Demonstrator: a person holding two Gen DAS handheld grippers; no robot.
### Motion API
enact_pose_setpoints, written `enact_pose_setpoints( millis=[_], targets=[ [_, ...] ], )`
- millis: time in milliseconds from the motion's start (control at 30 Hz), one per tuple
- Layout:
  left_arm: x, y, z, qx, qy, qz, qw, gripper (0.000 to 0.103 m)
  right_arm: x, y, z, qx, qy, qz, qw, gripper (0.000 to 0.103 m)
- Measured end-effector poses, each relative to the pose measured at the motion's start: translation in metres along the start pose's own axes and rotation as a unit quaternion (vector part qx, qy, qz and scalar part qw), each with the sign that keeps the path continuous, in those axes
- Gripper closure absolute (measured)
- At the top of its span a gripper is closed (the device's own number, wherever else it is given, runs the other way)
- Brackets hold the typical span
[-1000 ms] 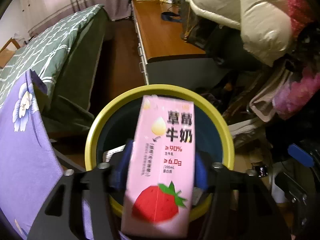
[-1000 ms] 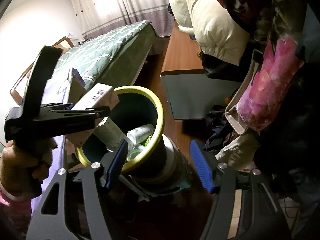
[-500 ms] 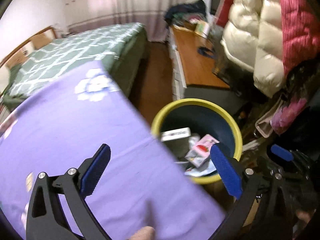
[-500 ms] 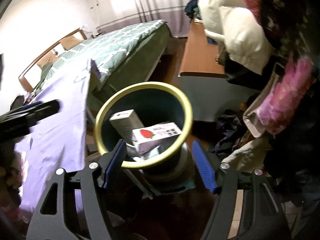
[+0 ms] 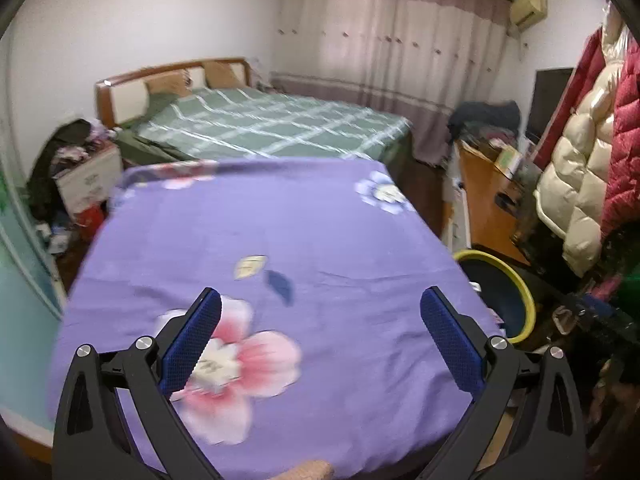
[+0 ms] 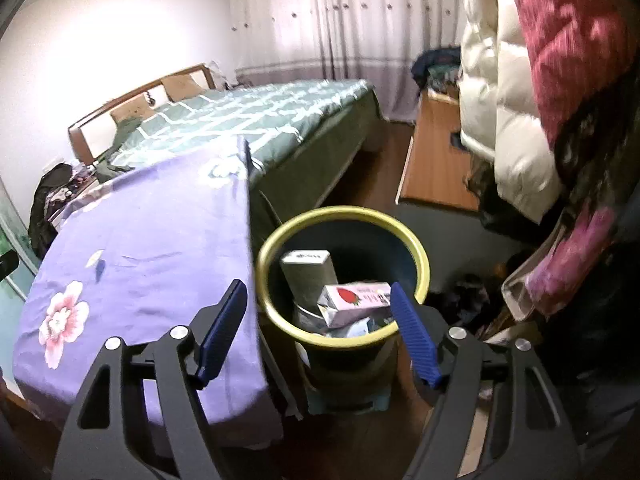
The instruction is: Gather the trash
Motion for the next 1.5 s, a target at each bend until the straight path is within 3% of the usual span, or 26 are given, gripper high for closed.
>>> enact_pose_setpoints(
  millis=[133, 333, 567, 1500],
  targets=[
    [0.022, -0.015, -0.039, -0.032, 0.035, -0.007, 0.9989, 0.005, 0.014, -0.004, -0.020, -0.018, 0.013, -0.015, 1.000, 0.029],
    [0.038, -0.032, -0.079, -0.057, 0.059, -0.024, 0.9964, 0.005, 0.026, -0.016, -0.042, -0.037, 0.030, -0.028, 0.999, 0.028],
    [0.032, -0.043, -0.103, -0.063, 0.061, -0.029, 0.9958, 0.005, 0.030, -0.021, -0.060, -0.058, 0.032, -0.031, 0.997, 0.025],
    [0.025, -0.034, -0.097, -0.059, 0.061, -0.022, 0.9961, 0.005, 0.036, -0.022, -0.054, -0.051, 0.040, -0.031, 0.997, 0.024]
  ],
)
Point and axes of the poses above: each gripper's, at about its wrist camera, not at the fingertips, and z roughly the way its jaws point, x to its left, y to its top, the point moved 4 cm from there along z, roughly the way its jaws point, and after that the axes turned 9 degrees about z, right-handed, at the moved point
